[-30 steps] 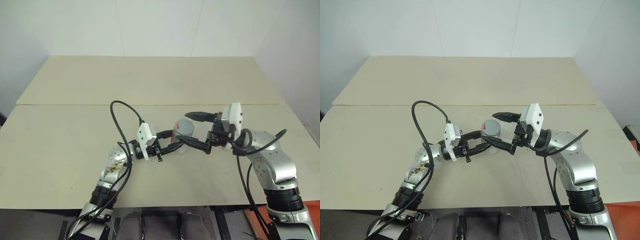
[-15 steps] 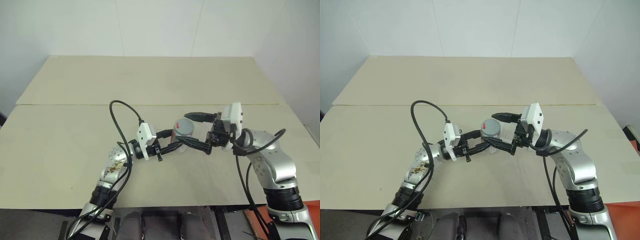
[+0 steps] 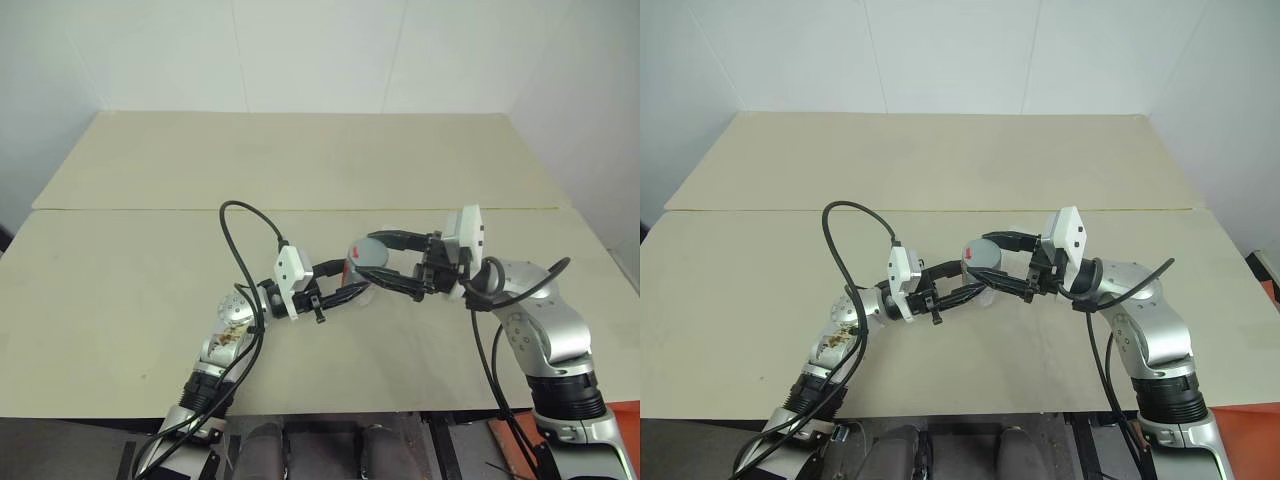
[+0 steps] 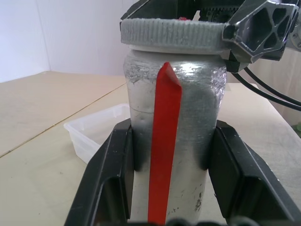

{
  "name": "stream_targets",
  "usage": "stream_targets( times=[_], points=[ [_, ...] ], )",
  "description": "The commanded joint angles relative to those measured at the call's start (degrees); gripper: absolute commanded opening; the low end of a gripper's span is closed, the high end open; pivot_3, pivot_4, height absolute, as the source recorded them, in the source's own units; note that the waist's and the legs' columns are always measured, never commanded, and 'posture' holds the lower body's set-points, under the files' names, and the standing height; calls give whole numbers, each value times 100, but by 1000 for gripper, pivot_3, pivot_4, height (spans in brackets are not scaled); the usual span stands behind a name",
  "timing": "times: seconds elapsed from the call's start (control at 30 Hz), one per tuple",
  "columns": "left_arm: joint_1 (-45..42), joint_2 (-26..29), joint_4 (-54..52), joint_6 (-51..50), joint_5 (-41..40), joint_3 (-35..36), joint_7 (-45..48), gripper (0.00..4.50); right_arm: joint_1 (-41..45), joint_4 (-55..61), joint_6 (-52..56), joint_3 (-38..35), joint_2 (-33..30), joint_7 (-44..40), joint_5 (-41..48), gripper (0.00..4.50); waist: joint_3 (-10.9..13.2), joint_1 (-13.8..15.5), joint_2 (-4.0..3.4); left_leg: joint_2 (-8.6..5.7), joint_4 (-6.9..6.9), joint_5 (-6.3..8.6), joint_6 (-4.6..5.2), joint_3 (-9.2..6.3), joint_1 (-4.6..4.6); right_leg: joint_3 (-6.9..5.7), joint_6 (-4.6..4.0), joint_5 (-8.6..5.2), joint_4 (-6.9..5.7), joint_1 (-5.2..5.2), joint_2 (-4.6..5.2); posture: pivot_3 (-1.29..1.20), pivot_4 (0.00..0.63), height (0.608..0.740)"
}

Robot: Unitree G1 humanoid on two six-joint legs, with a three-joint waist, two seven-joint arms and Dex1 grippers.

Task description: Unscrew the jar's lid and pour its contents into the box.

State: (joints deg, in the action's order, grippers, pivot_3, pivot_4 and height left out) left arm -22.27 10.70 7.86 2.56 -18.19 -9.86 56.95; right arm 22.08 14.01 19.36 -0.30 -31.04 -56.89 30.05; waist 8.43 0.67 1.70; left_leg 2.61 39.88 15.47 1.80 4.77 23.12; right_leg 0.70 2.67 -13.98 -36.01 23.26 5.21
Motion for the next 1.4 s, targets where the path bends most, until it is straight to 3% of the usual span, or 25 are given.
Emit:
stream_targets(
  times=[0.03, 0.33, 0.63, 0.9, 1.23, 1.4],
  points=[
    [-6, 30, -211, -51, -237, -40, 263, 1857, 125, 44, -216, -149, -49, -177, 118, 2784, 0, -1, 0, 0, 0, 0, 0, 0, 0, 0, 0, 0, 0, 0, 0, 0, 150, 740],
    [-171, 307, -204, -236, -527, -26, 964, 1857, 646, -638, -392, 6, -398, -1581, 232, 2784, 0, -3, 0, 0, 0, 0, 0, 1, -1, -1, 0, 0, 0, 0, -2, 0, 150, 740],
    [-296, 517, -91, -294, -585, -33, 1427, 1857, 1121, -1328, -453, 26, -237, -2243, 390, 2784, 0, 1, 0, 0, 0, 0, 0, 1, 0, -1, 0, 0, 2, 0, -1, 0, 150, 740],
    [-201, 491, -185, -316, -546, -85, 1427, 1857, 1167, -1516, -332, -187, -1, -2127, 597, 2784, 0, -1, 0, 1, 1, 0, 0, 1, -1, -1, 0, 0, -1, 0, -1, 0, 150, 740],
    [-146, 446, -232, -317, -543, -67, 1361, 1857, 991, -1248, 393, -459, 209, -1319, 1082, 2784, 0, 1, -1, 2, 1, 0, 0, 2, 2, -2, 0, 0, -1, 1, 1, 0, 150, 740],
    [-102, 442, -276, -327, -549, -44, 1314, 1857, 673, -867, 12, -922, 382, -930, 1164, 2784, 0, -1, -1, 3, 0, 0, 0, 2, 1, -1, 0, 0, -3, 2, 0, 0, 150, 740]
  ],
)
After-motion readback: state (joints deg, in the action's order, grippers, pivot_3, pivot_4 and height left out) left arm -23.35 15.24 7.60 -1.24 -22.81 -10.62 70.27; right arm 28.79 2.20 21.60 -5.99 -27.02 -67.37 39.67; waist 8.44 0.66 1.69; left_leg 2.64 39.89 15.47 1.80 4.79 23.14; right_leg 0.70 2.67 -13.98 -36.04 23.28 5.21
